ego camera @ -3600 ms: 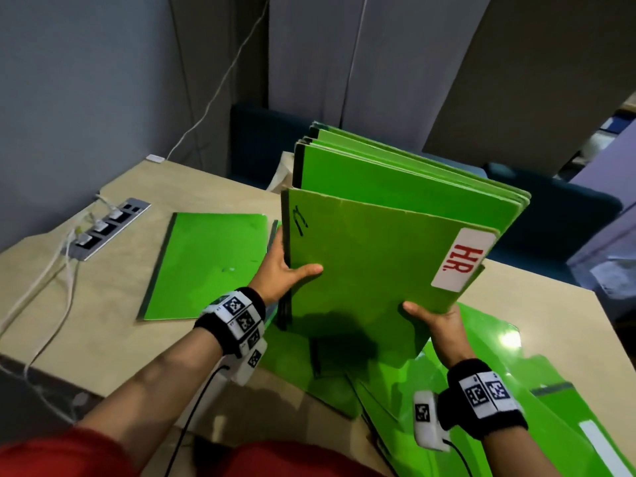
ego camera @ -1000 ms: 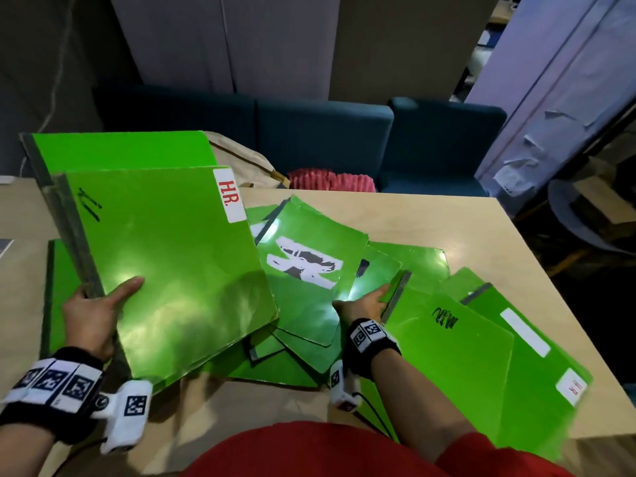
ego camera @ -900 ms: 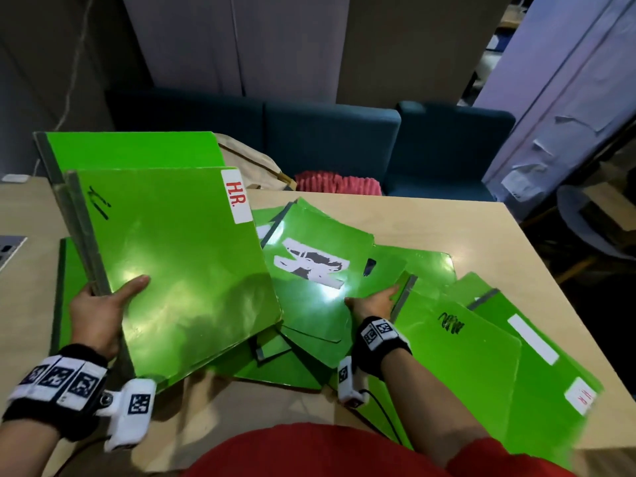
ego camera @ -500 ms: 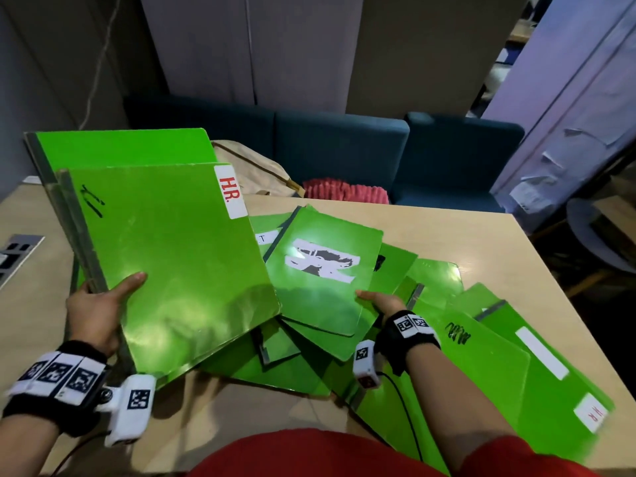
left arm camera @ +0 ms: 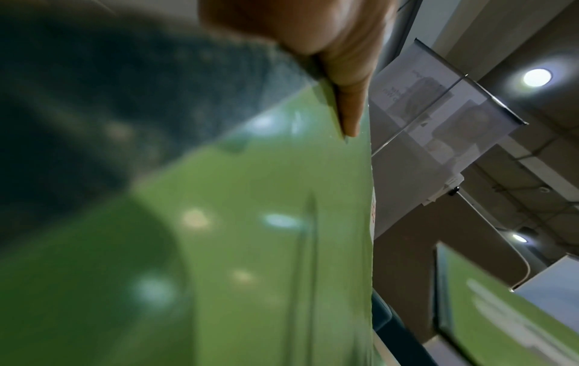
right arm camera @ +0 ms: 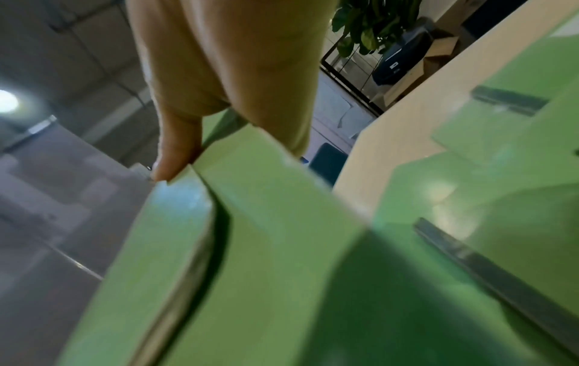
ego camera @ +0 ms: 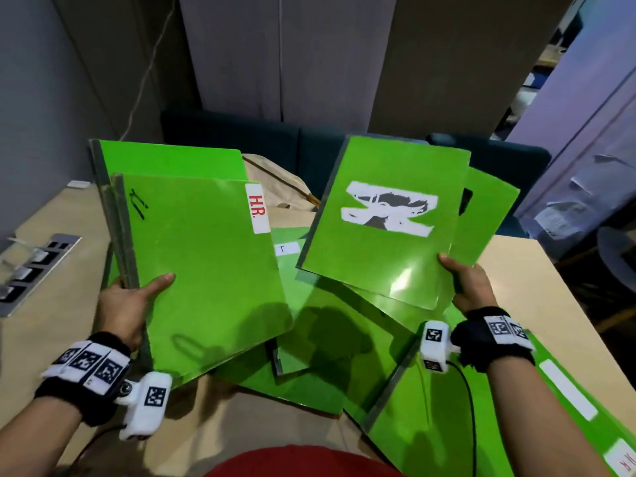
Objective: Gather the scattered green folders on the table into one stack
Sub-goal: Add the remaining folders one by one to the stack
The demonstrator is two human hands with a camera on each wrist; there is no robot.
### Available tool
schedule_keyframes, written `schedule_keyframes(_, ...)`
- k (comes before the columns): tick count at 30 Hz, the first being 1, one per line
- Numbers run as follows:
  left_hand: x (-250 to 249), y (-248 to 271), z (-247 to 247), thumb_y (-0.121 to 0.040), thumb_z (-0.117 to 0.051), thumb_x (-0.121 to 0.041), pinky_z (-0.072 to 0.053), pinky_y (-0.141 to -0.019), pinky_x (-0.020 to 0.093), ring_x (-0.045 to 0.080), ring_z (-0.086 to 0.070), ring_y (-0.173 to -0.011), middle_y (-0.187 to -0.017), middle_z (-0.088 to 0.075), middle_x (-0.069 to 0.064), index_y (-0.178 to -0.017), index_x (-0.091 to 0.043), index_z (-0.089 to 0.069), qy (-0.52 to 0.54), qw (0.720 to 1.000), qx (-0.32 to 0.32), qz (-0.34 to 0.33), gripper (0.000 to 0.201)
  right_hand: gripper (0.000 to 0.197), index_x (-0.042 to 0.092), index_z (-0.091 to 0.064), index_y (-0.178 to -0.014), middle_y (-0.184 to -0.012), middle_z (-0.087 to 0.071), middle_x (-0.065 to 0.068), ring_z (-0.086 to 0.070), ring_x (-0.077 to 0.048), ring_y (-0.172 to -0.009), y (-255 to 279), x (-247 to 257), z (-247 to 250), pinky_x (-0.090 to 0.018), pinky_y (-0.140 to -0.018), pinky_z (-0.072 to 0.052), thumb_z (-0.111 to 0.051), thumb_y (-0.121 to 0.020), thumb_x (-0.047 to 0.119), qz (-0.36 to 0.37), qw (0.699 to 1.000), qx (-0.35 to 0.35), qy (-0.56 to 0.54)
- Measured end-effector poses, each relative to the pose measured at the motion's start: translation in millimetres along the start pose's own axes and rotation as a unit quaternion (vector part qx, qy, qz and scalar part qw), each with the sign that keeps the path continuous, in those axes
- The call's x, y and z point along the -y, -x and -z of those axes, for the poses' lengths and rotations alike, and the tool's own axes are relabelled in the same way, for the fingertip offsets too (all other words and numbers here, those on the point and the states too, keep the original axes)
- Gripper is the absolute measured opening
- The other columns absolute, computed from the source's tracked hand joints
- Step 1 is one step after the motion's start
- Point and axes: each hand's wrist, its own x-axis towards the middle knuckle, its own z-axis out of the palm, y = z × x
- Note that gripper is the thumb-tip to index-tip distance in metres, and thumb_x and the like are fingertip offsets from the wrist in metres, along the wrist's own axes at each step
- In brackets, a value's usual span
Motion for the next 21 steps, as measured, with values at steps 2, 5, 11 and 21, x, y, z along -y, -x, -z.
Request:
schedule_keyframes(2, 0, 2, -9, -0.072, -0.075, -0.016, -0.038, -0.054, 0.023, 0.016, -0.041, -0.06, -0.066, -0.044, 0.0, -0.08, -0.011, -0.053, -0.013, 1.0, 0.019, -0.005, 0.024, 0.024, 0.005, -0.062, -0.104, -0.081, -0.076, -0.002, -0.072, -0.016, -0.07, 9, 8, -10, -0.031, -0.063, -0.059, -0.061, -0.08, 0.004, 0.003, 0.997, 0.065, -0.031)
schedule_keyframes(5, -9, 14, -30, -0.076, -0.071, -0.017, -0.037, -0.06, 0.025, 0.017, -0.041, -0.068, -0.068, -0.044, -0.002, -0.08, -0.012, -0.051, 0.019, 0.997, 0.072, -0.012, 0.021, 0.062, 0.005, -0.063, -0.103, -0.082, -0.076, -0.007, -0.072, -0.02, -0.073, 30, 7, -38, -0.034, -0.063, -0.059, -0.086, -0.048, 0.022, -0.011, 0.991, 0.133, -0.011)
schedule_keyframes(11, -19, 37, -62, -0.083, -0.057, -0.038, -0.045, -0.088, 0.03, 0.018, -0.058, -0.087, -0.084, -0.062, 0.0, -0.084, -0.017, -0.06, 0.1, 0.98, 0.174, 0.009, 0.021, 0.101, 0.005, -0.06, -0.105, -0.079, -0.075, -0.006, -0.072, -0.019, -0.072, 53, -33, -88, -0.033, -0.064, -0.06, -0.093, -0.015, 0.037, -0.051, 0.978, 0.197, 0.053)
schedule_keyframes(21, -44, 49, -70, -0.071, -0.067, -0.047, -0.029, -0.111, 0.036, 0.019, -0.041, -0.127, -0.145, -0.039, 0.01, -0.141, -0.01, -0.029, 0.079, 0.963, 0.239, -0.097, 0.088, 0.122, -0.005, -0.035, -0.126, -0.123, -0.055, -0.021, -0.056, -0.032, -0.113, 64, -35, -98, -0.049, -0.104, -0.041, -0.094, -0.027, 0.034, 0.033, 0.985, 0.164, 0.044)
